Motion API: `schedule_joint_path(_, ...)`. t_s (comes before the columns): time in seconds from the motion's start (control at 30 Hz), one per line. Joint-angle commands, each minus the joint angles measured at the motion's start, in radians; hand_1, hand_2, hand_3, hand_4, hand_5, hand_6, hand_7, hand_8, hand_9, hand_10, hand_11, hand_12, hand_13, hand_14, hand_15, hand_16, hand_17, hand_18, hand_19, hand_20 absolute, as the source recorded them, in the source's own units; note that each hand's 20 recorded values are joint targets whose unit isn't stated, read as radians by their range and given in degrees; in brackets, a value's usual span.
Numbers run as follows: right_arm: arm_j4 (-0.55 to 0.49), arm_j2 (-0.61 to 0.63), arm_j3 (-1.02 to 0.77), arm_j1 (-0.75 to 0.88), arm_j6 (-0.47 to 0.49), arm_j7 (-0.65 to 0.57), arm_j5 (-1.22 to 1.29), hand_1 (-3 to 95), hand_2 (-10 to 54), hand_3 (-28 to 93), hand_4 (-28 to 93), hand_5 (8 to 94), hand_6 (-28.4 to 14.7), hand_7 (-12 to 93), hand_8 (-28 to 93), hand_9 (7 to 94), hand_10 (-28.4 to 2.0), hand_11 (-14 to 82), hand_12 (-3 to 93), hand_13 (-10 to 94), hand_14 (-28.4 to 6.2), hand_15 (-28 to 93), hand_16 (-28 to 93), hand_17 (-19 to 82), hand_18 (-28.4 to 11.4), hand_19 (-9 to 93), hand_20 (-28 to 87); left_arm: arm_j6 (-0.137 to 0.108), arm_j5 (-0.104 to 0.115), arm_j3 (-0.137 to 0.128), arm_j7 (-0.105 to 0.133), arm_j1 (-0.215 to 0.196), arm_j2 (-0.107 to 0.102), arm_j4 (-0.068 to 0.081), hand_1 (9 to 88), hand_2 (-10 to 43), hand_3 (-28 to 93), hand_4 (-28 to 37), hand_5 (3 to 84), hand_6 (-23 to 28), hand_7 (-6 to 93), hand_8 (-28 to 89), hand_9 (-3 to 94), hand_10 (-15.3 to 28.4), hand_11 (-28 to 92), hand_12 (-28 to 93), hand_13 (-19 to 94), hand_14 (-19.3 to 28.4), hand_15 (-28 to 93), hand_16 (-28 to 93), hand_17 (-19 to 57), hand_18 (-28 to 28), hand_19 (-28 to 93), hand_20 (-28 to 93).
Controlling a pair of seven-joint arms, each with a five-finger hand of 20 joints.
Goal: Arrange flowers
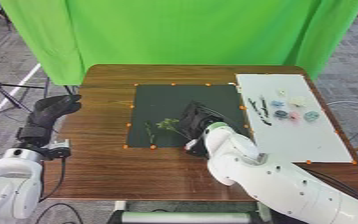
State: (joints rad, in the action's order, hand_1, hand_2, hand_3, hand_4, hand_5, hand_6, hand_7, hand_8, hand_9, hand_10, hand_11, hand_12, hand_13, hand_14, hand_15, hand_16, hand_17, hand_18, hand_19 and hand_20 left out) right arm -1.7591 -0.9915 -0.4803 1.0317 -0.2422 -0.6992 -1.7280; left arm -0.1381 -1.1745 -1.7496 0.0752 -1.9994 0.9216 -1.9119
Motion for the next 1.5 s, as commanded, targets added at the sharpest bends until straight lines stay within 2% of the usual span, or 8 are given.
schedule_joint_path(0.03,-0.001,-0.010,-0.006,-0.004,0.016,-0.007,0.009,61.4,-9.5,39,2,75.4,-5.1,23,22,91.1,-11.6,21.4,31.9,94,-2.7,46,28,71,-5.7,83,38,0.019,-0.006,-0.010,-0.013,-0.005,0.008,-0.009,31.0,10.9,61,-24.0,50.4,6.1,15.2,-8,51.2,16.7,22,8,40,19.9,21,-5,5.6,13.1,20,12)
schedule_joint_path(0.33,0.003,-0.028,-0.015,0.003,0.022,-0.010,0.016,57.3,-9.5,40,1,75.6,-5.6,21,21,90.1,-12.5,26.1,24.6,94,-3.1,46,28,71,-6.0,83,38,0.019,-0.007,-0.009,-0.017,-0.001,0.008,-0.010,31.1,10.9,61,-24.0,50.3,6.1,15.0,-8,51.2,16.7,22,8,40,19.9,21,-5,5.4,13.2,20,12)
schedule_joint_path(0.5,0.016,-0.041,-0.020,-0.002,0.002,-0.013,0.046,50.0,-9.5,50,-4,76.1,-5.7,20,19,91.2,-12.7,25.9,23.3,94,-3.7,47,26,72,-6.5,83,36,0.021,-0.007,-0.006,-0.019,-0.003,0.008,-0.011,31.1,10.9,60,-24.0,50.4,6.1,14.9,-8,51.3,16.6,23,8,40,20.0,21,-5,5.4,13.2,20,12)
schedule_joint_path(0.83,0.037,-0.061,-0.044,0.001,0.000,-0.027,0.085,44.1,-9.5,57,-7,76.8,-6.3,16,3,92.4,-13.4,24.1,23.0,94,-4.4,47,24,72,-6.7,82,35,0.024,-0.008,-0.004,-0.020,0.001,0.007,-0.010,31.1,11.0,60,-23.9,50.4,6.1,14.9,-8,51.3,16.8,22,8,40,20.0,21,-5,5.3,13.3,20,12)
schedule_joint_path(1.23,0.030,-0.071,-0.108,0.008,-0.073,-0.006,0.098,42.3,-8.6,58,-7,75.7,-6.2,17,-5,90.8,-14.1,22.4,22.6,94,-4.5,44,24,72,-6.3,80,35,0.027,-0.009,-0.001,-0.020,-0.001,0.008,-0.011,31.2,11.0,60,-23.8,50.4,6.2,15.0,-8,51.4,16.8,22,8,41,20.1,21,-5,5.2,13.2,20,12)
schedule_joint_path(1.37,-0.014,-0.061,-0.133,0.023,-0.123,0.043,0.164,41.0,-6.4,56,-7,74.8,-6.0,18,-5,88.9,-14.0,21.6,22.5,94,-4.6,43,25,72,-6.6,80,36,0.025,-0.008,-0.005,-0.021,-0.003,0.008,-0.010,31.2,11.0,60,-23.8,50.4,6.2,15.0,-8,51.4,16.8,22,8,41,20.1,21,-5,5.3,13.2,20,12)
schedule_joint_path(1.4,-0.023,-0.052,-0.133,0.026,-0.120,0.098,0.203,40.6,-5.7,56,-7,74.7,-5.9,18,-5,88.7,-13.9,21.6,22.5,94,-4.7,43,25,71,-6.6,81,36,0.023,-0.007,-0.005,-0.021,-0.004,0.007,-0.010,31.2,11.0,60,-23.8,50.4,6.2,15.0,-8,51.4,16.8,23,8,41,20.1,21,-5,5.3,13.2,20,12)
schedule_joint_path(1.5,-0.065,-0.045,-0.110,0.024,-0.116,0.114,0.251,36.1,-1.7,57,-7,74.6,-5.4,19,-5,87.9,-14.1,20.3,21.8,94,-4.9,42,26,71,-6.9,81,37,0.028,-0.008,-0.004,-0.022,-0.002,0.007,-0.009,31.1,11.0,60,-23.8,50.5,6.2,15.0,-8,51.4,16.7,23,8,41,20.1,21,-5,5.3,13.2,20,12)
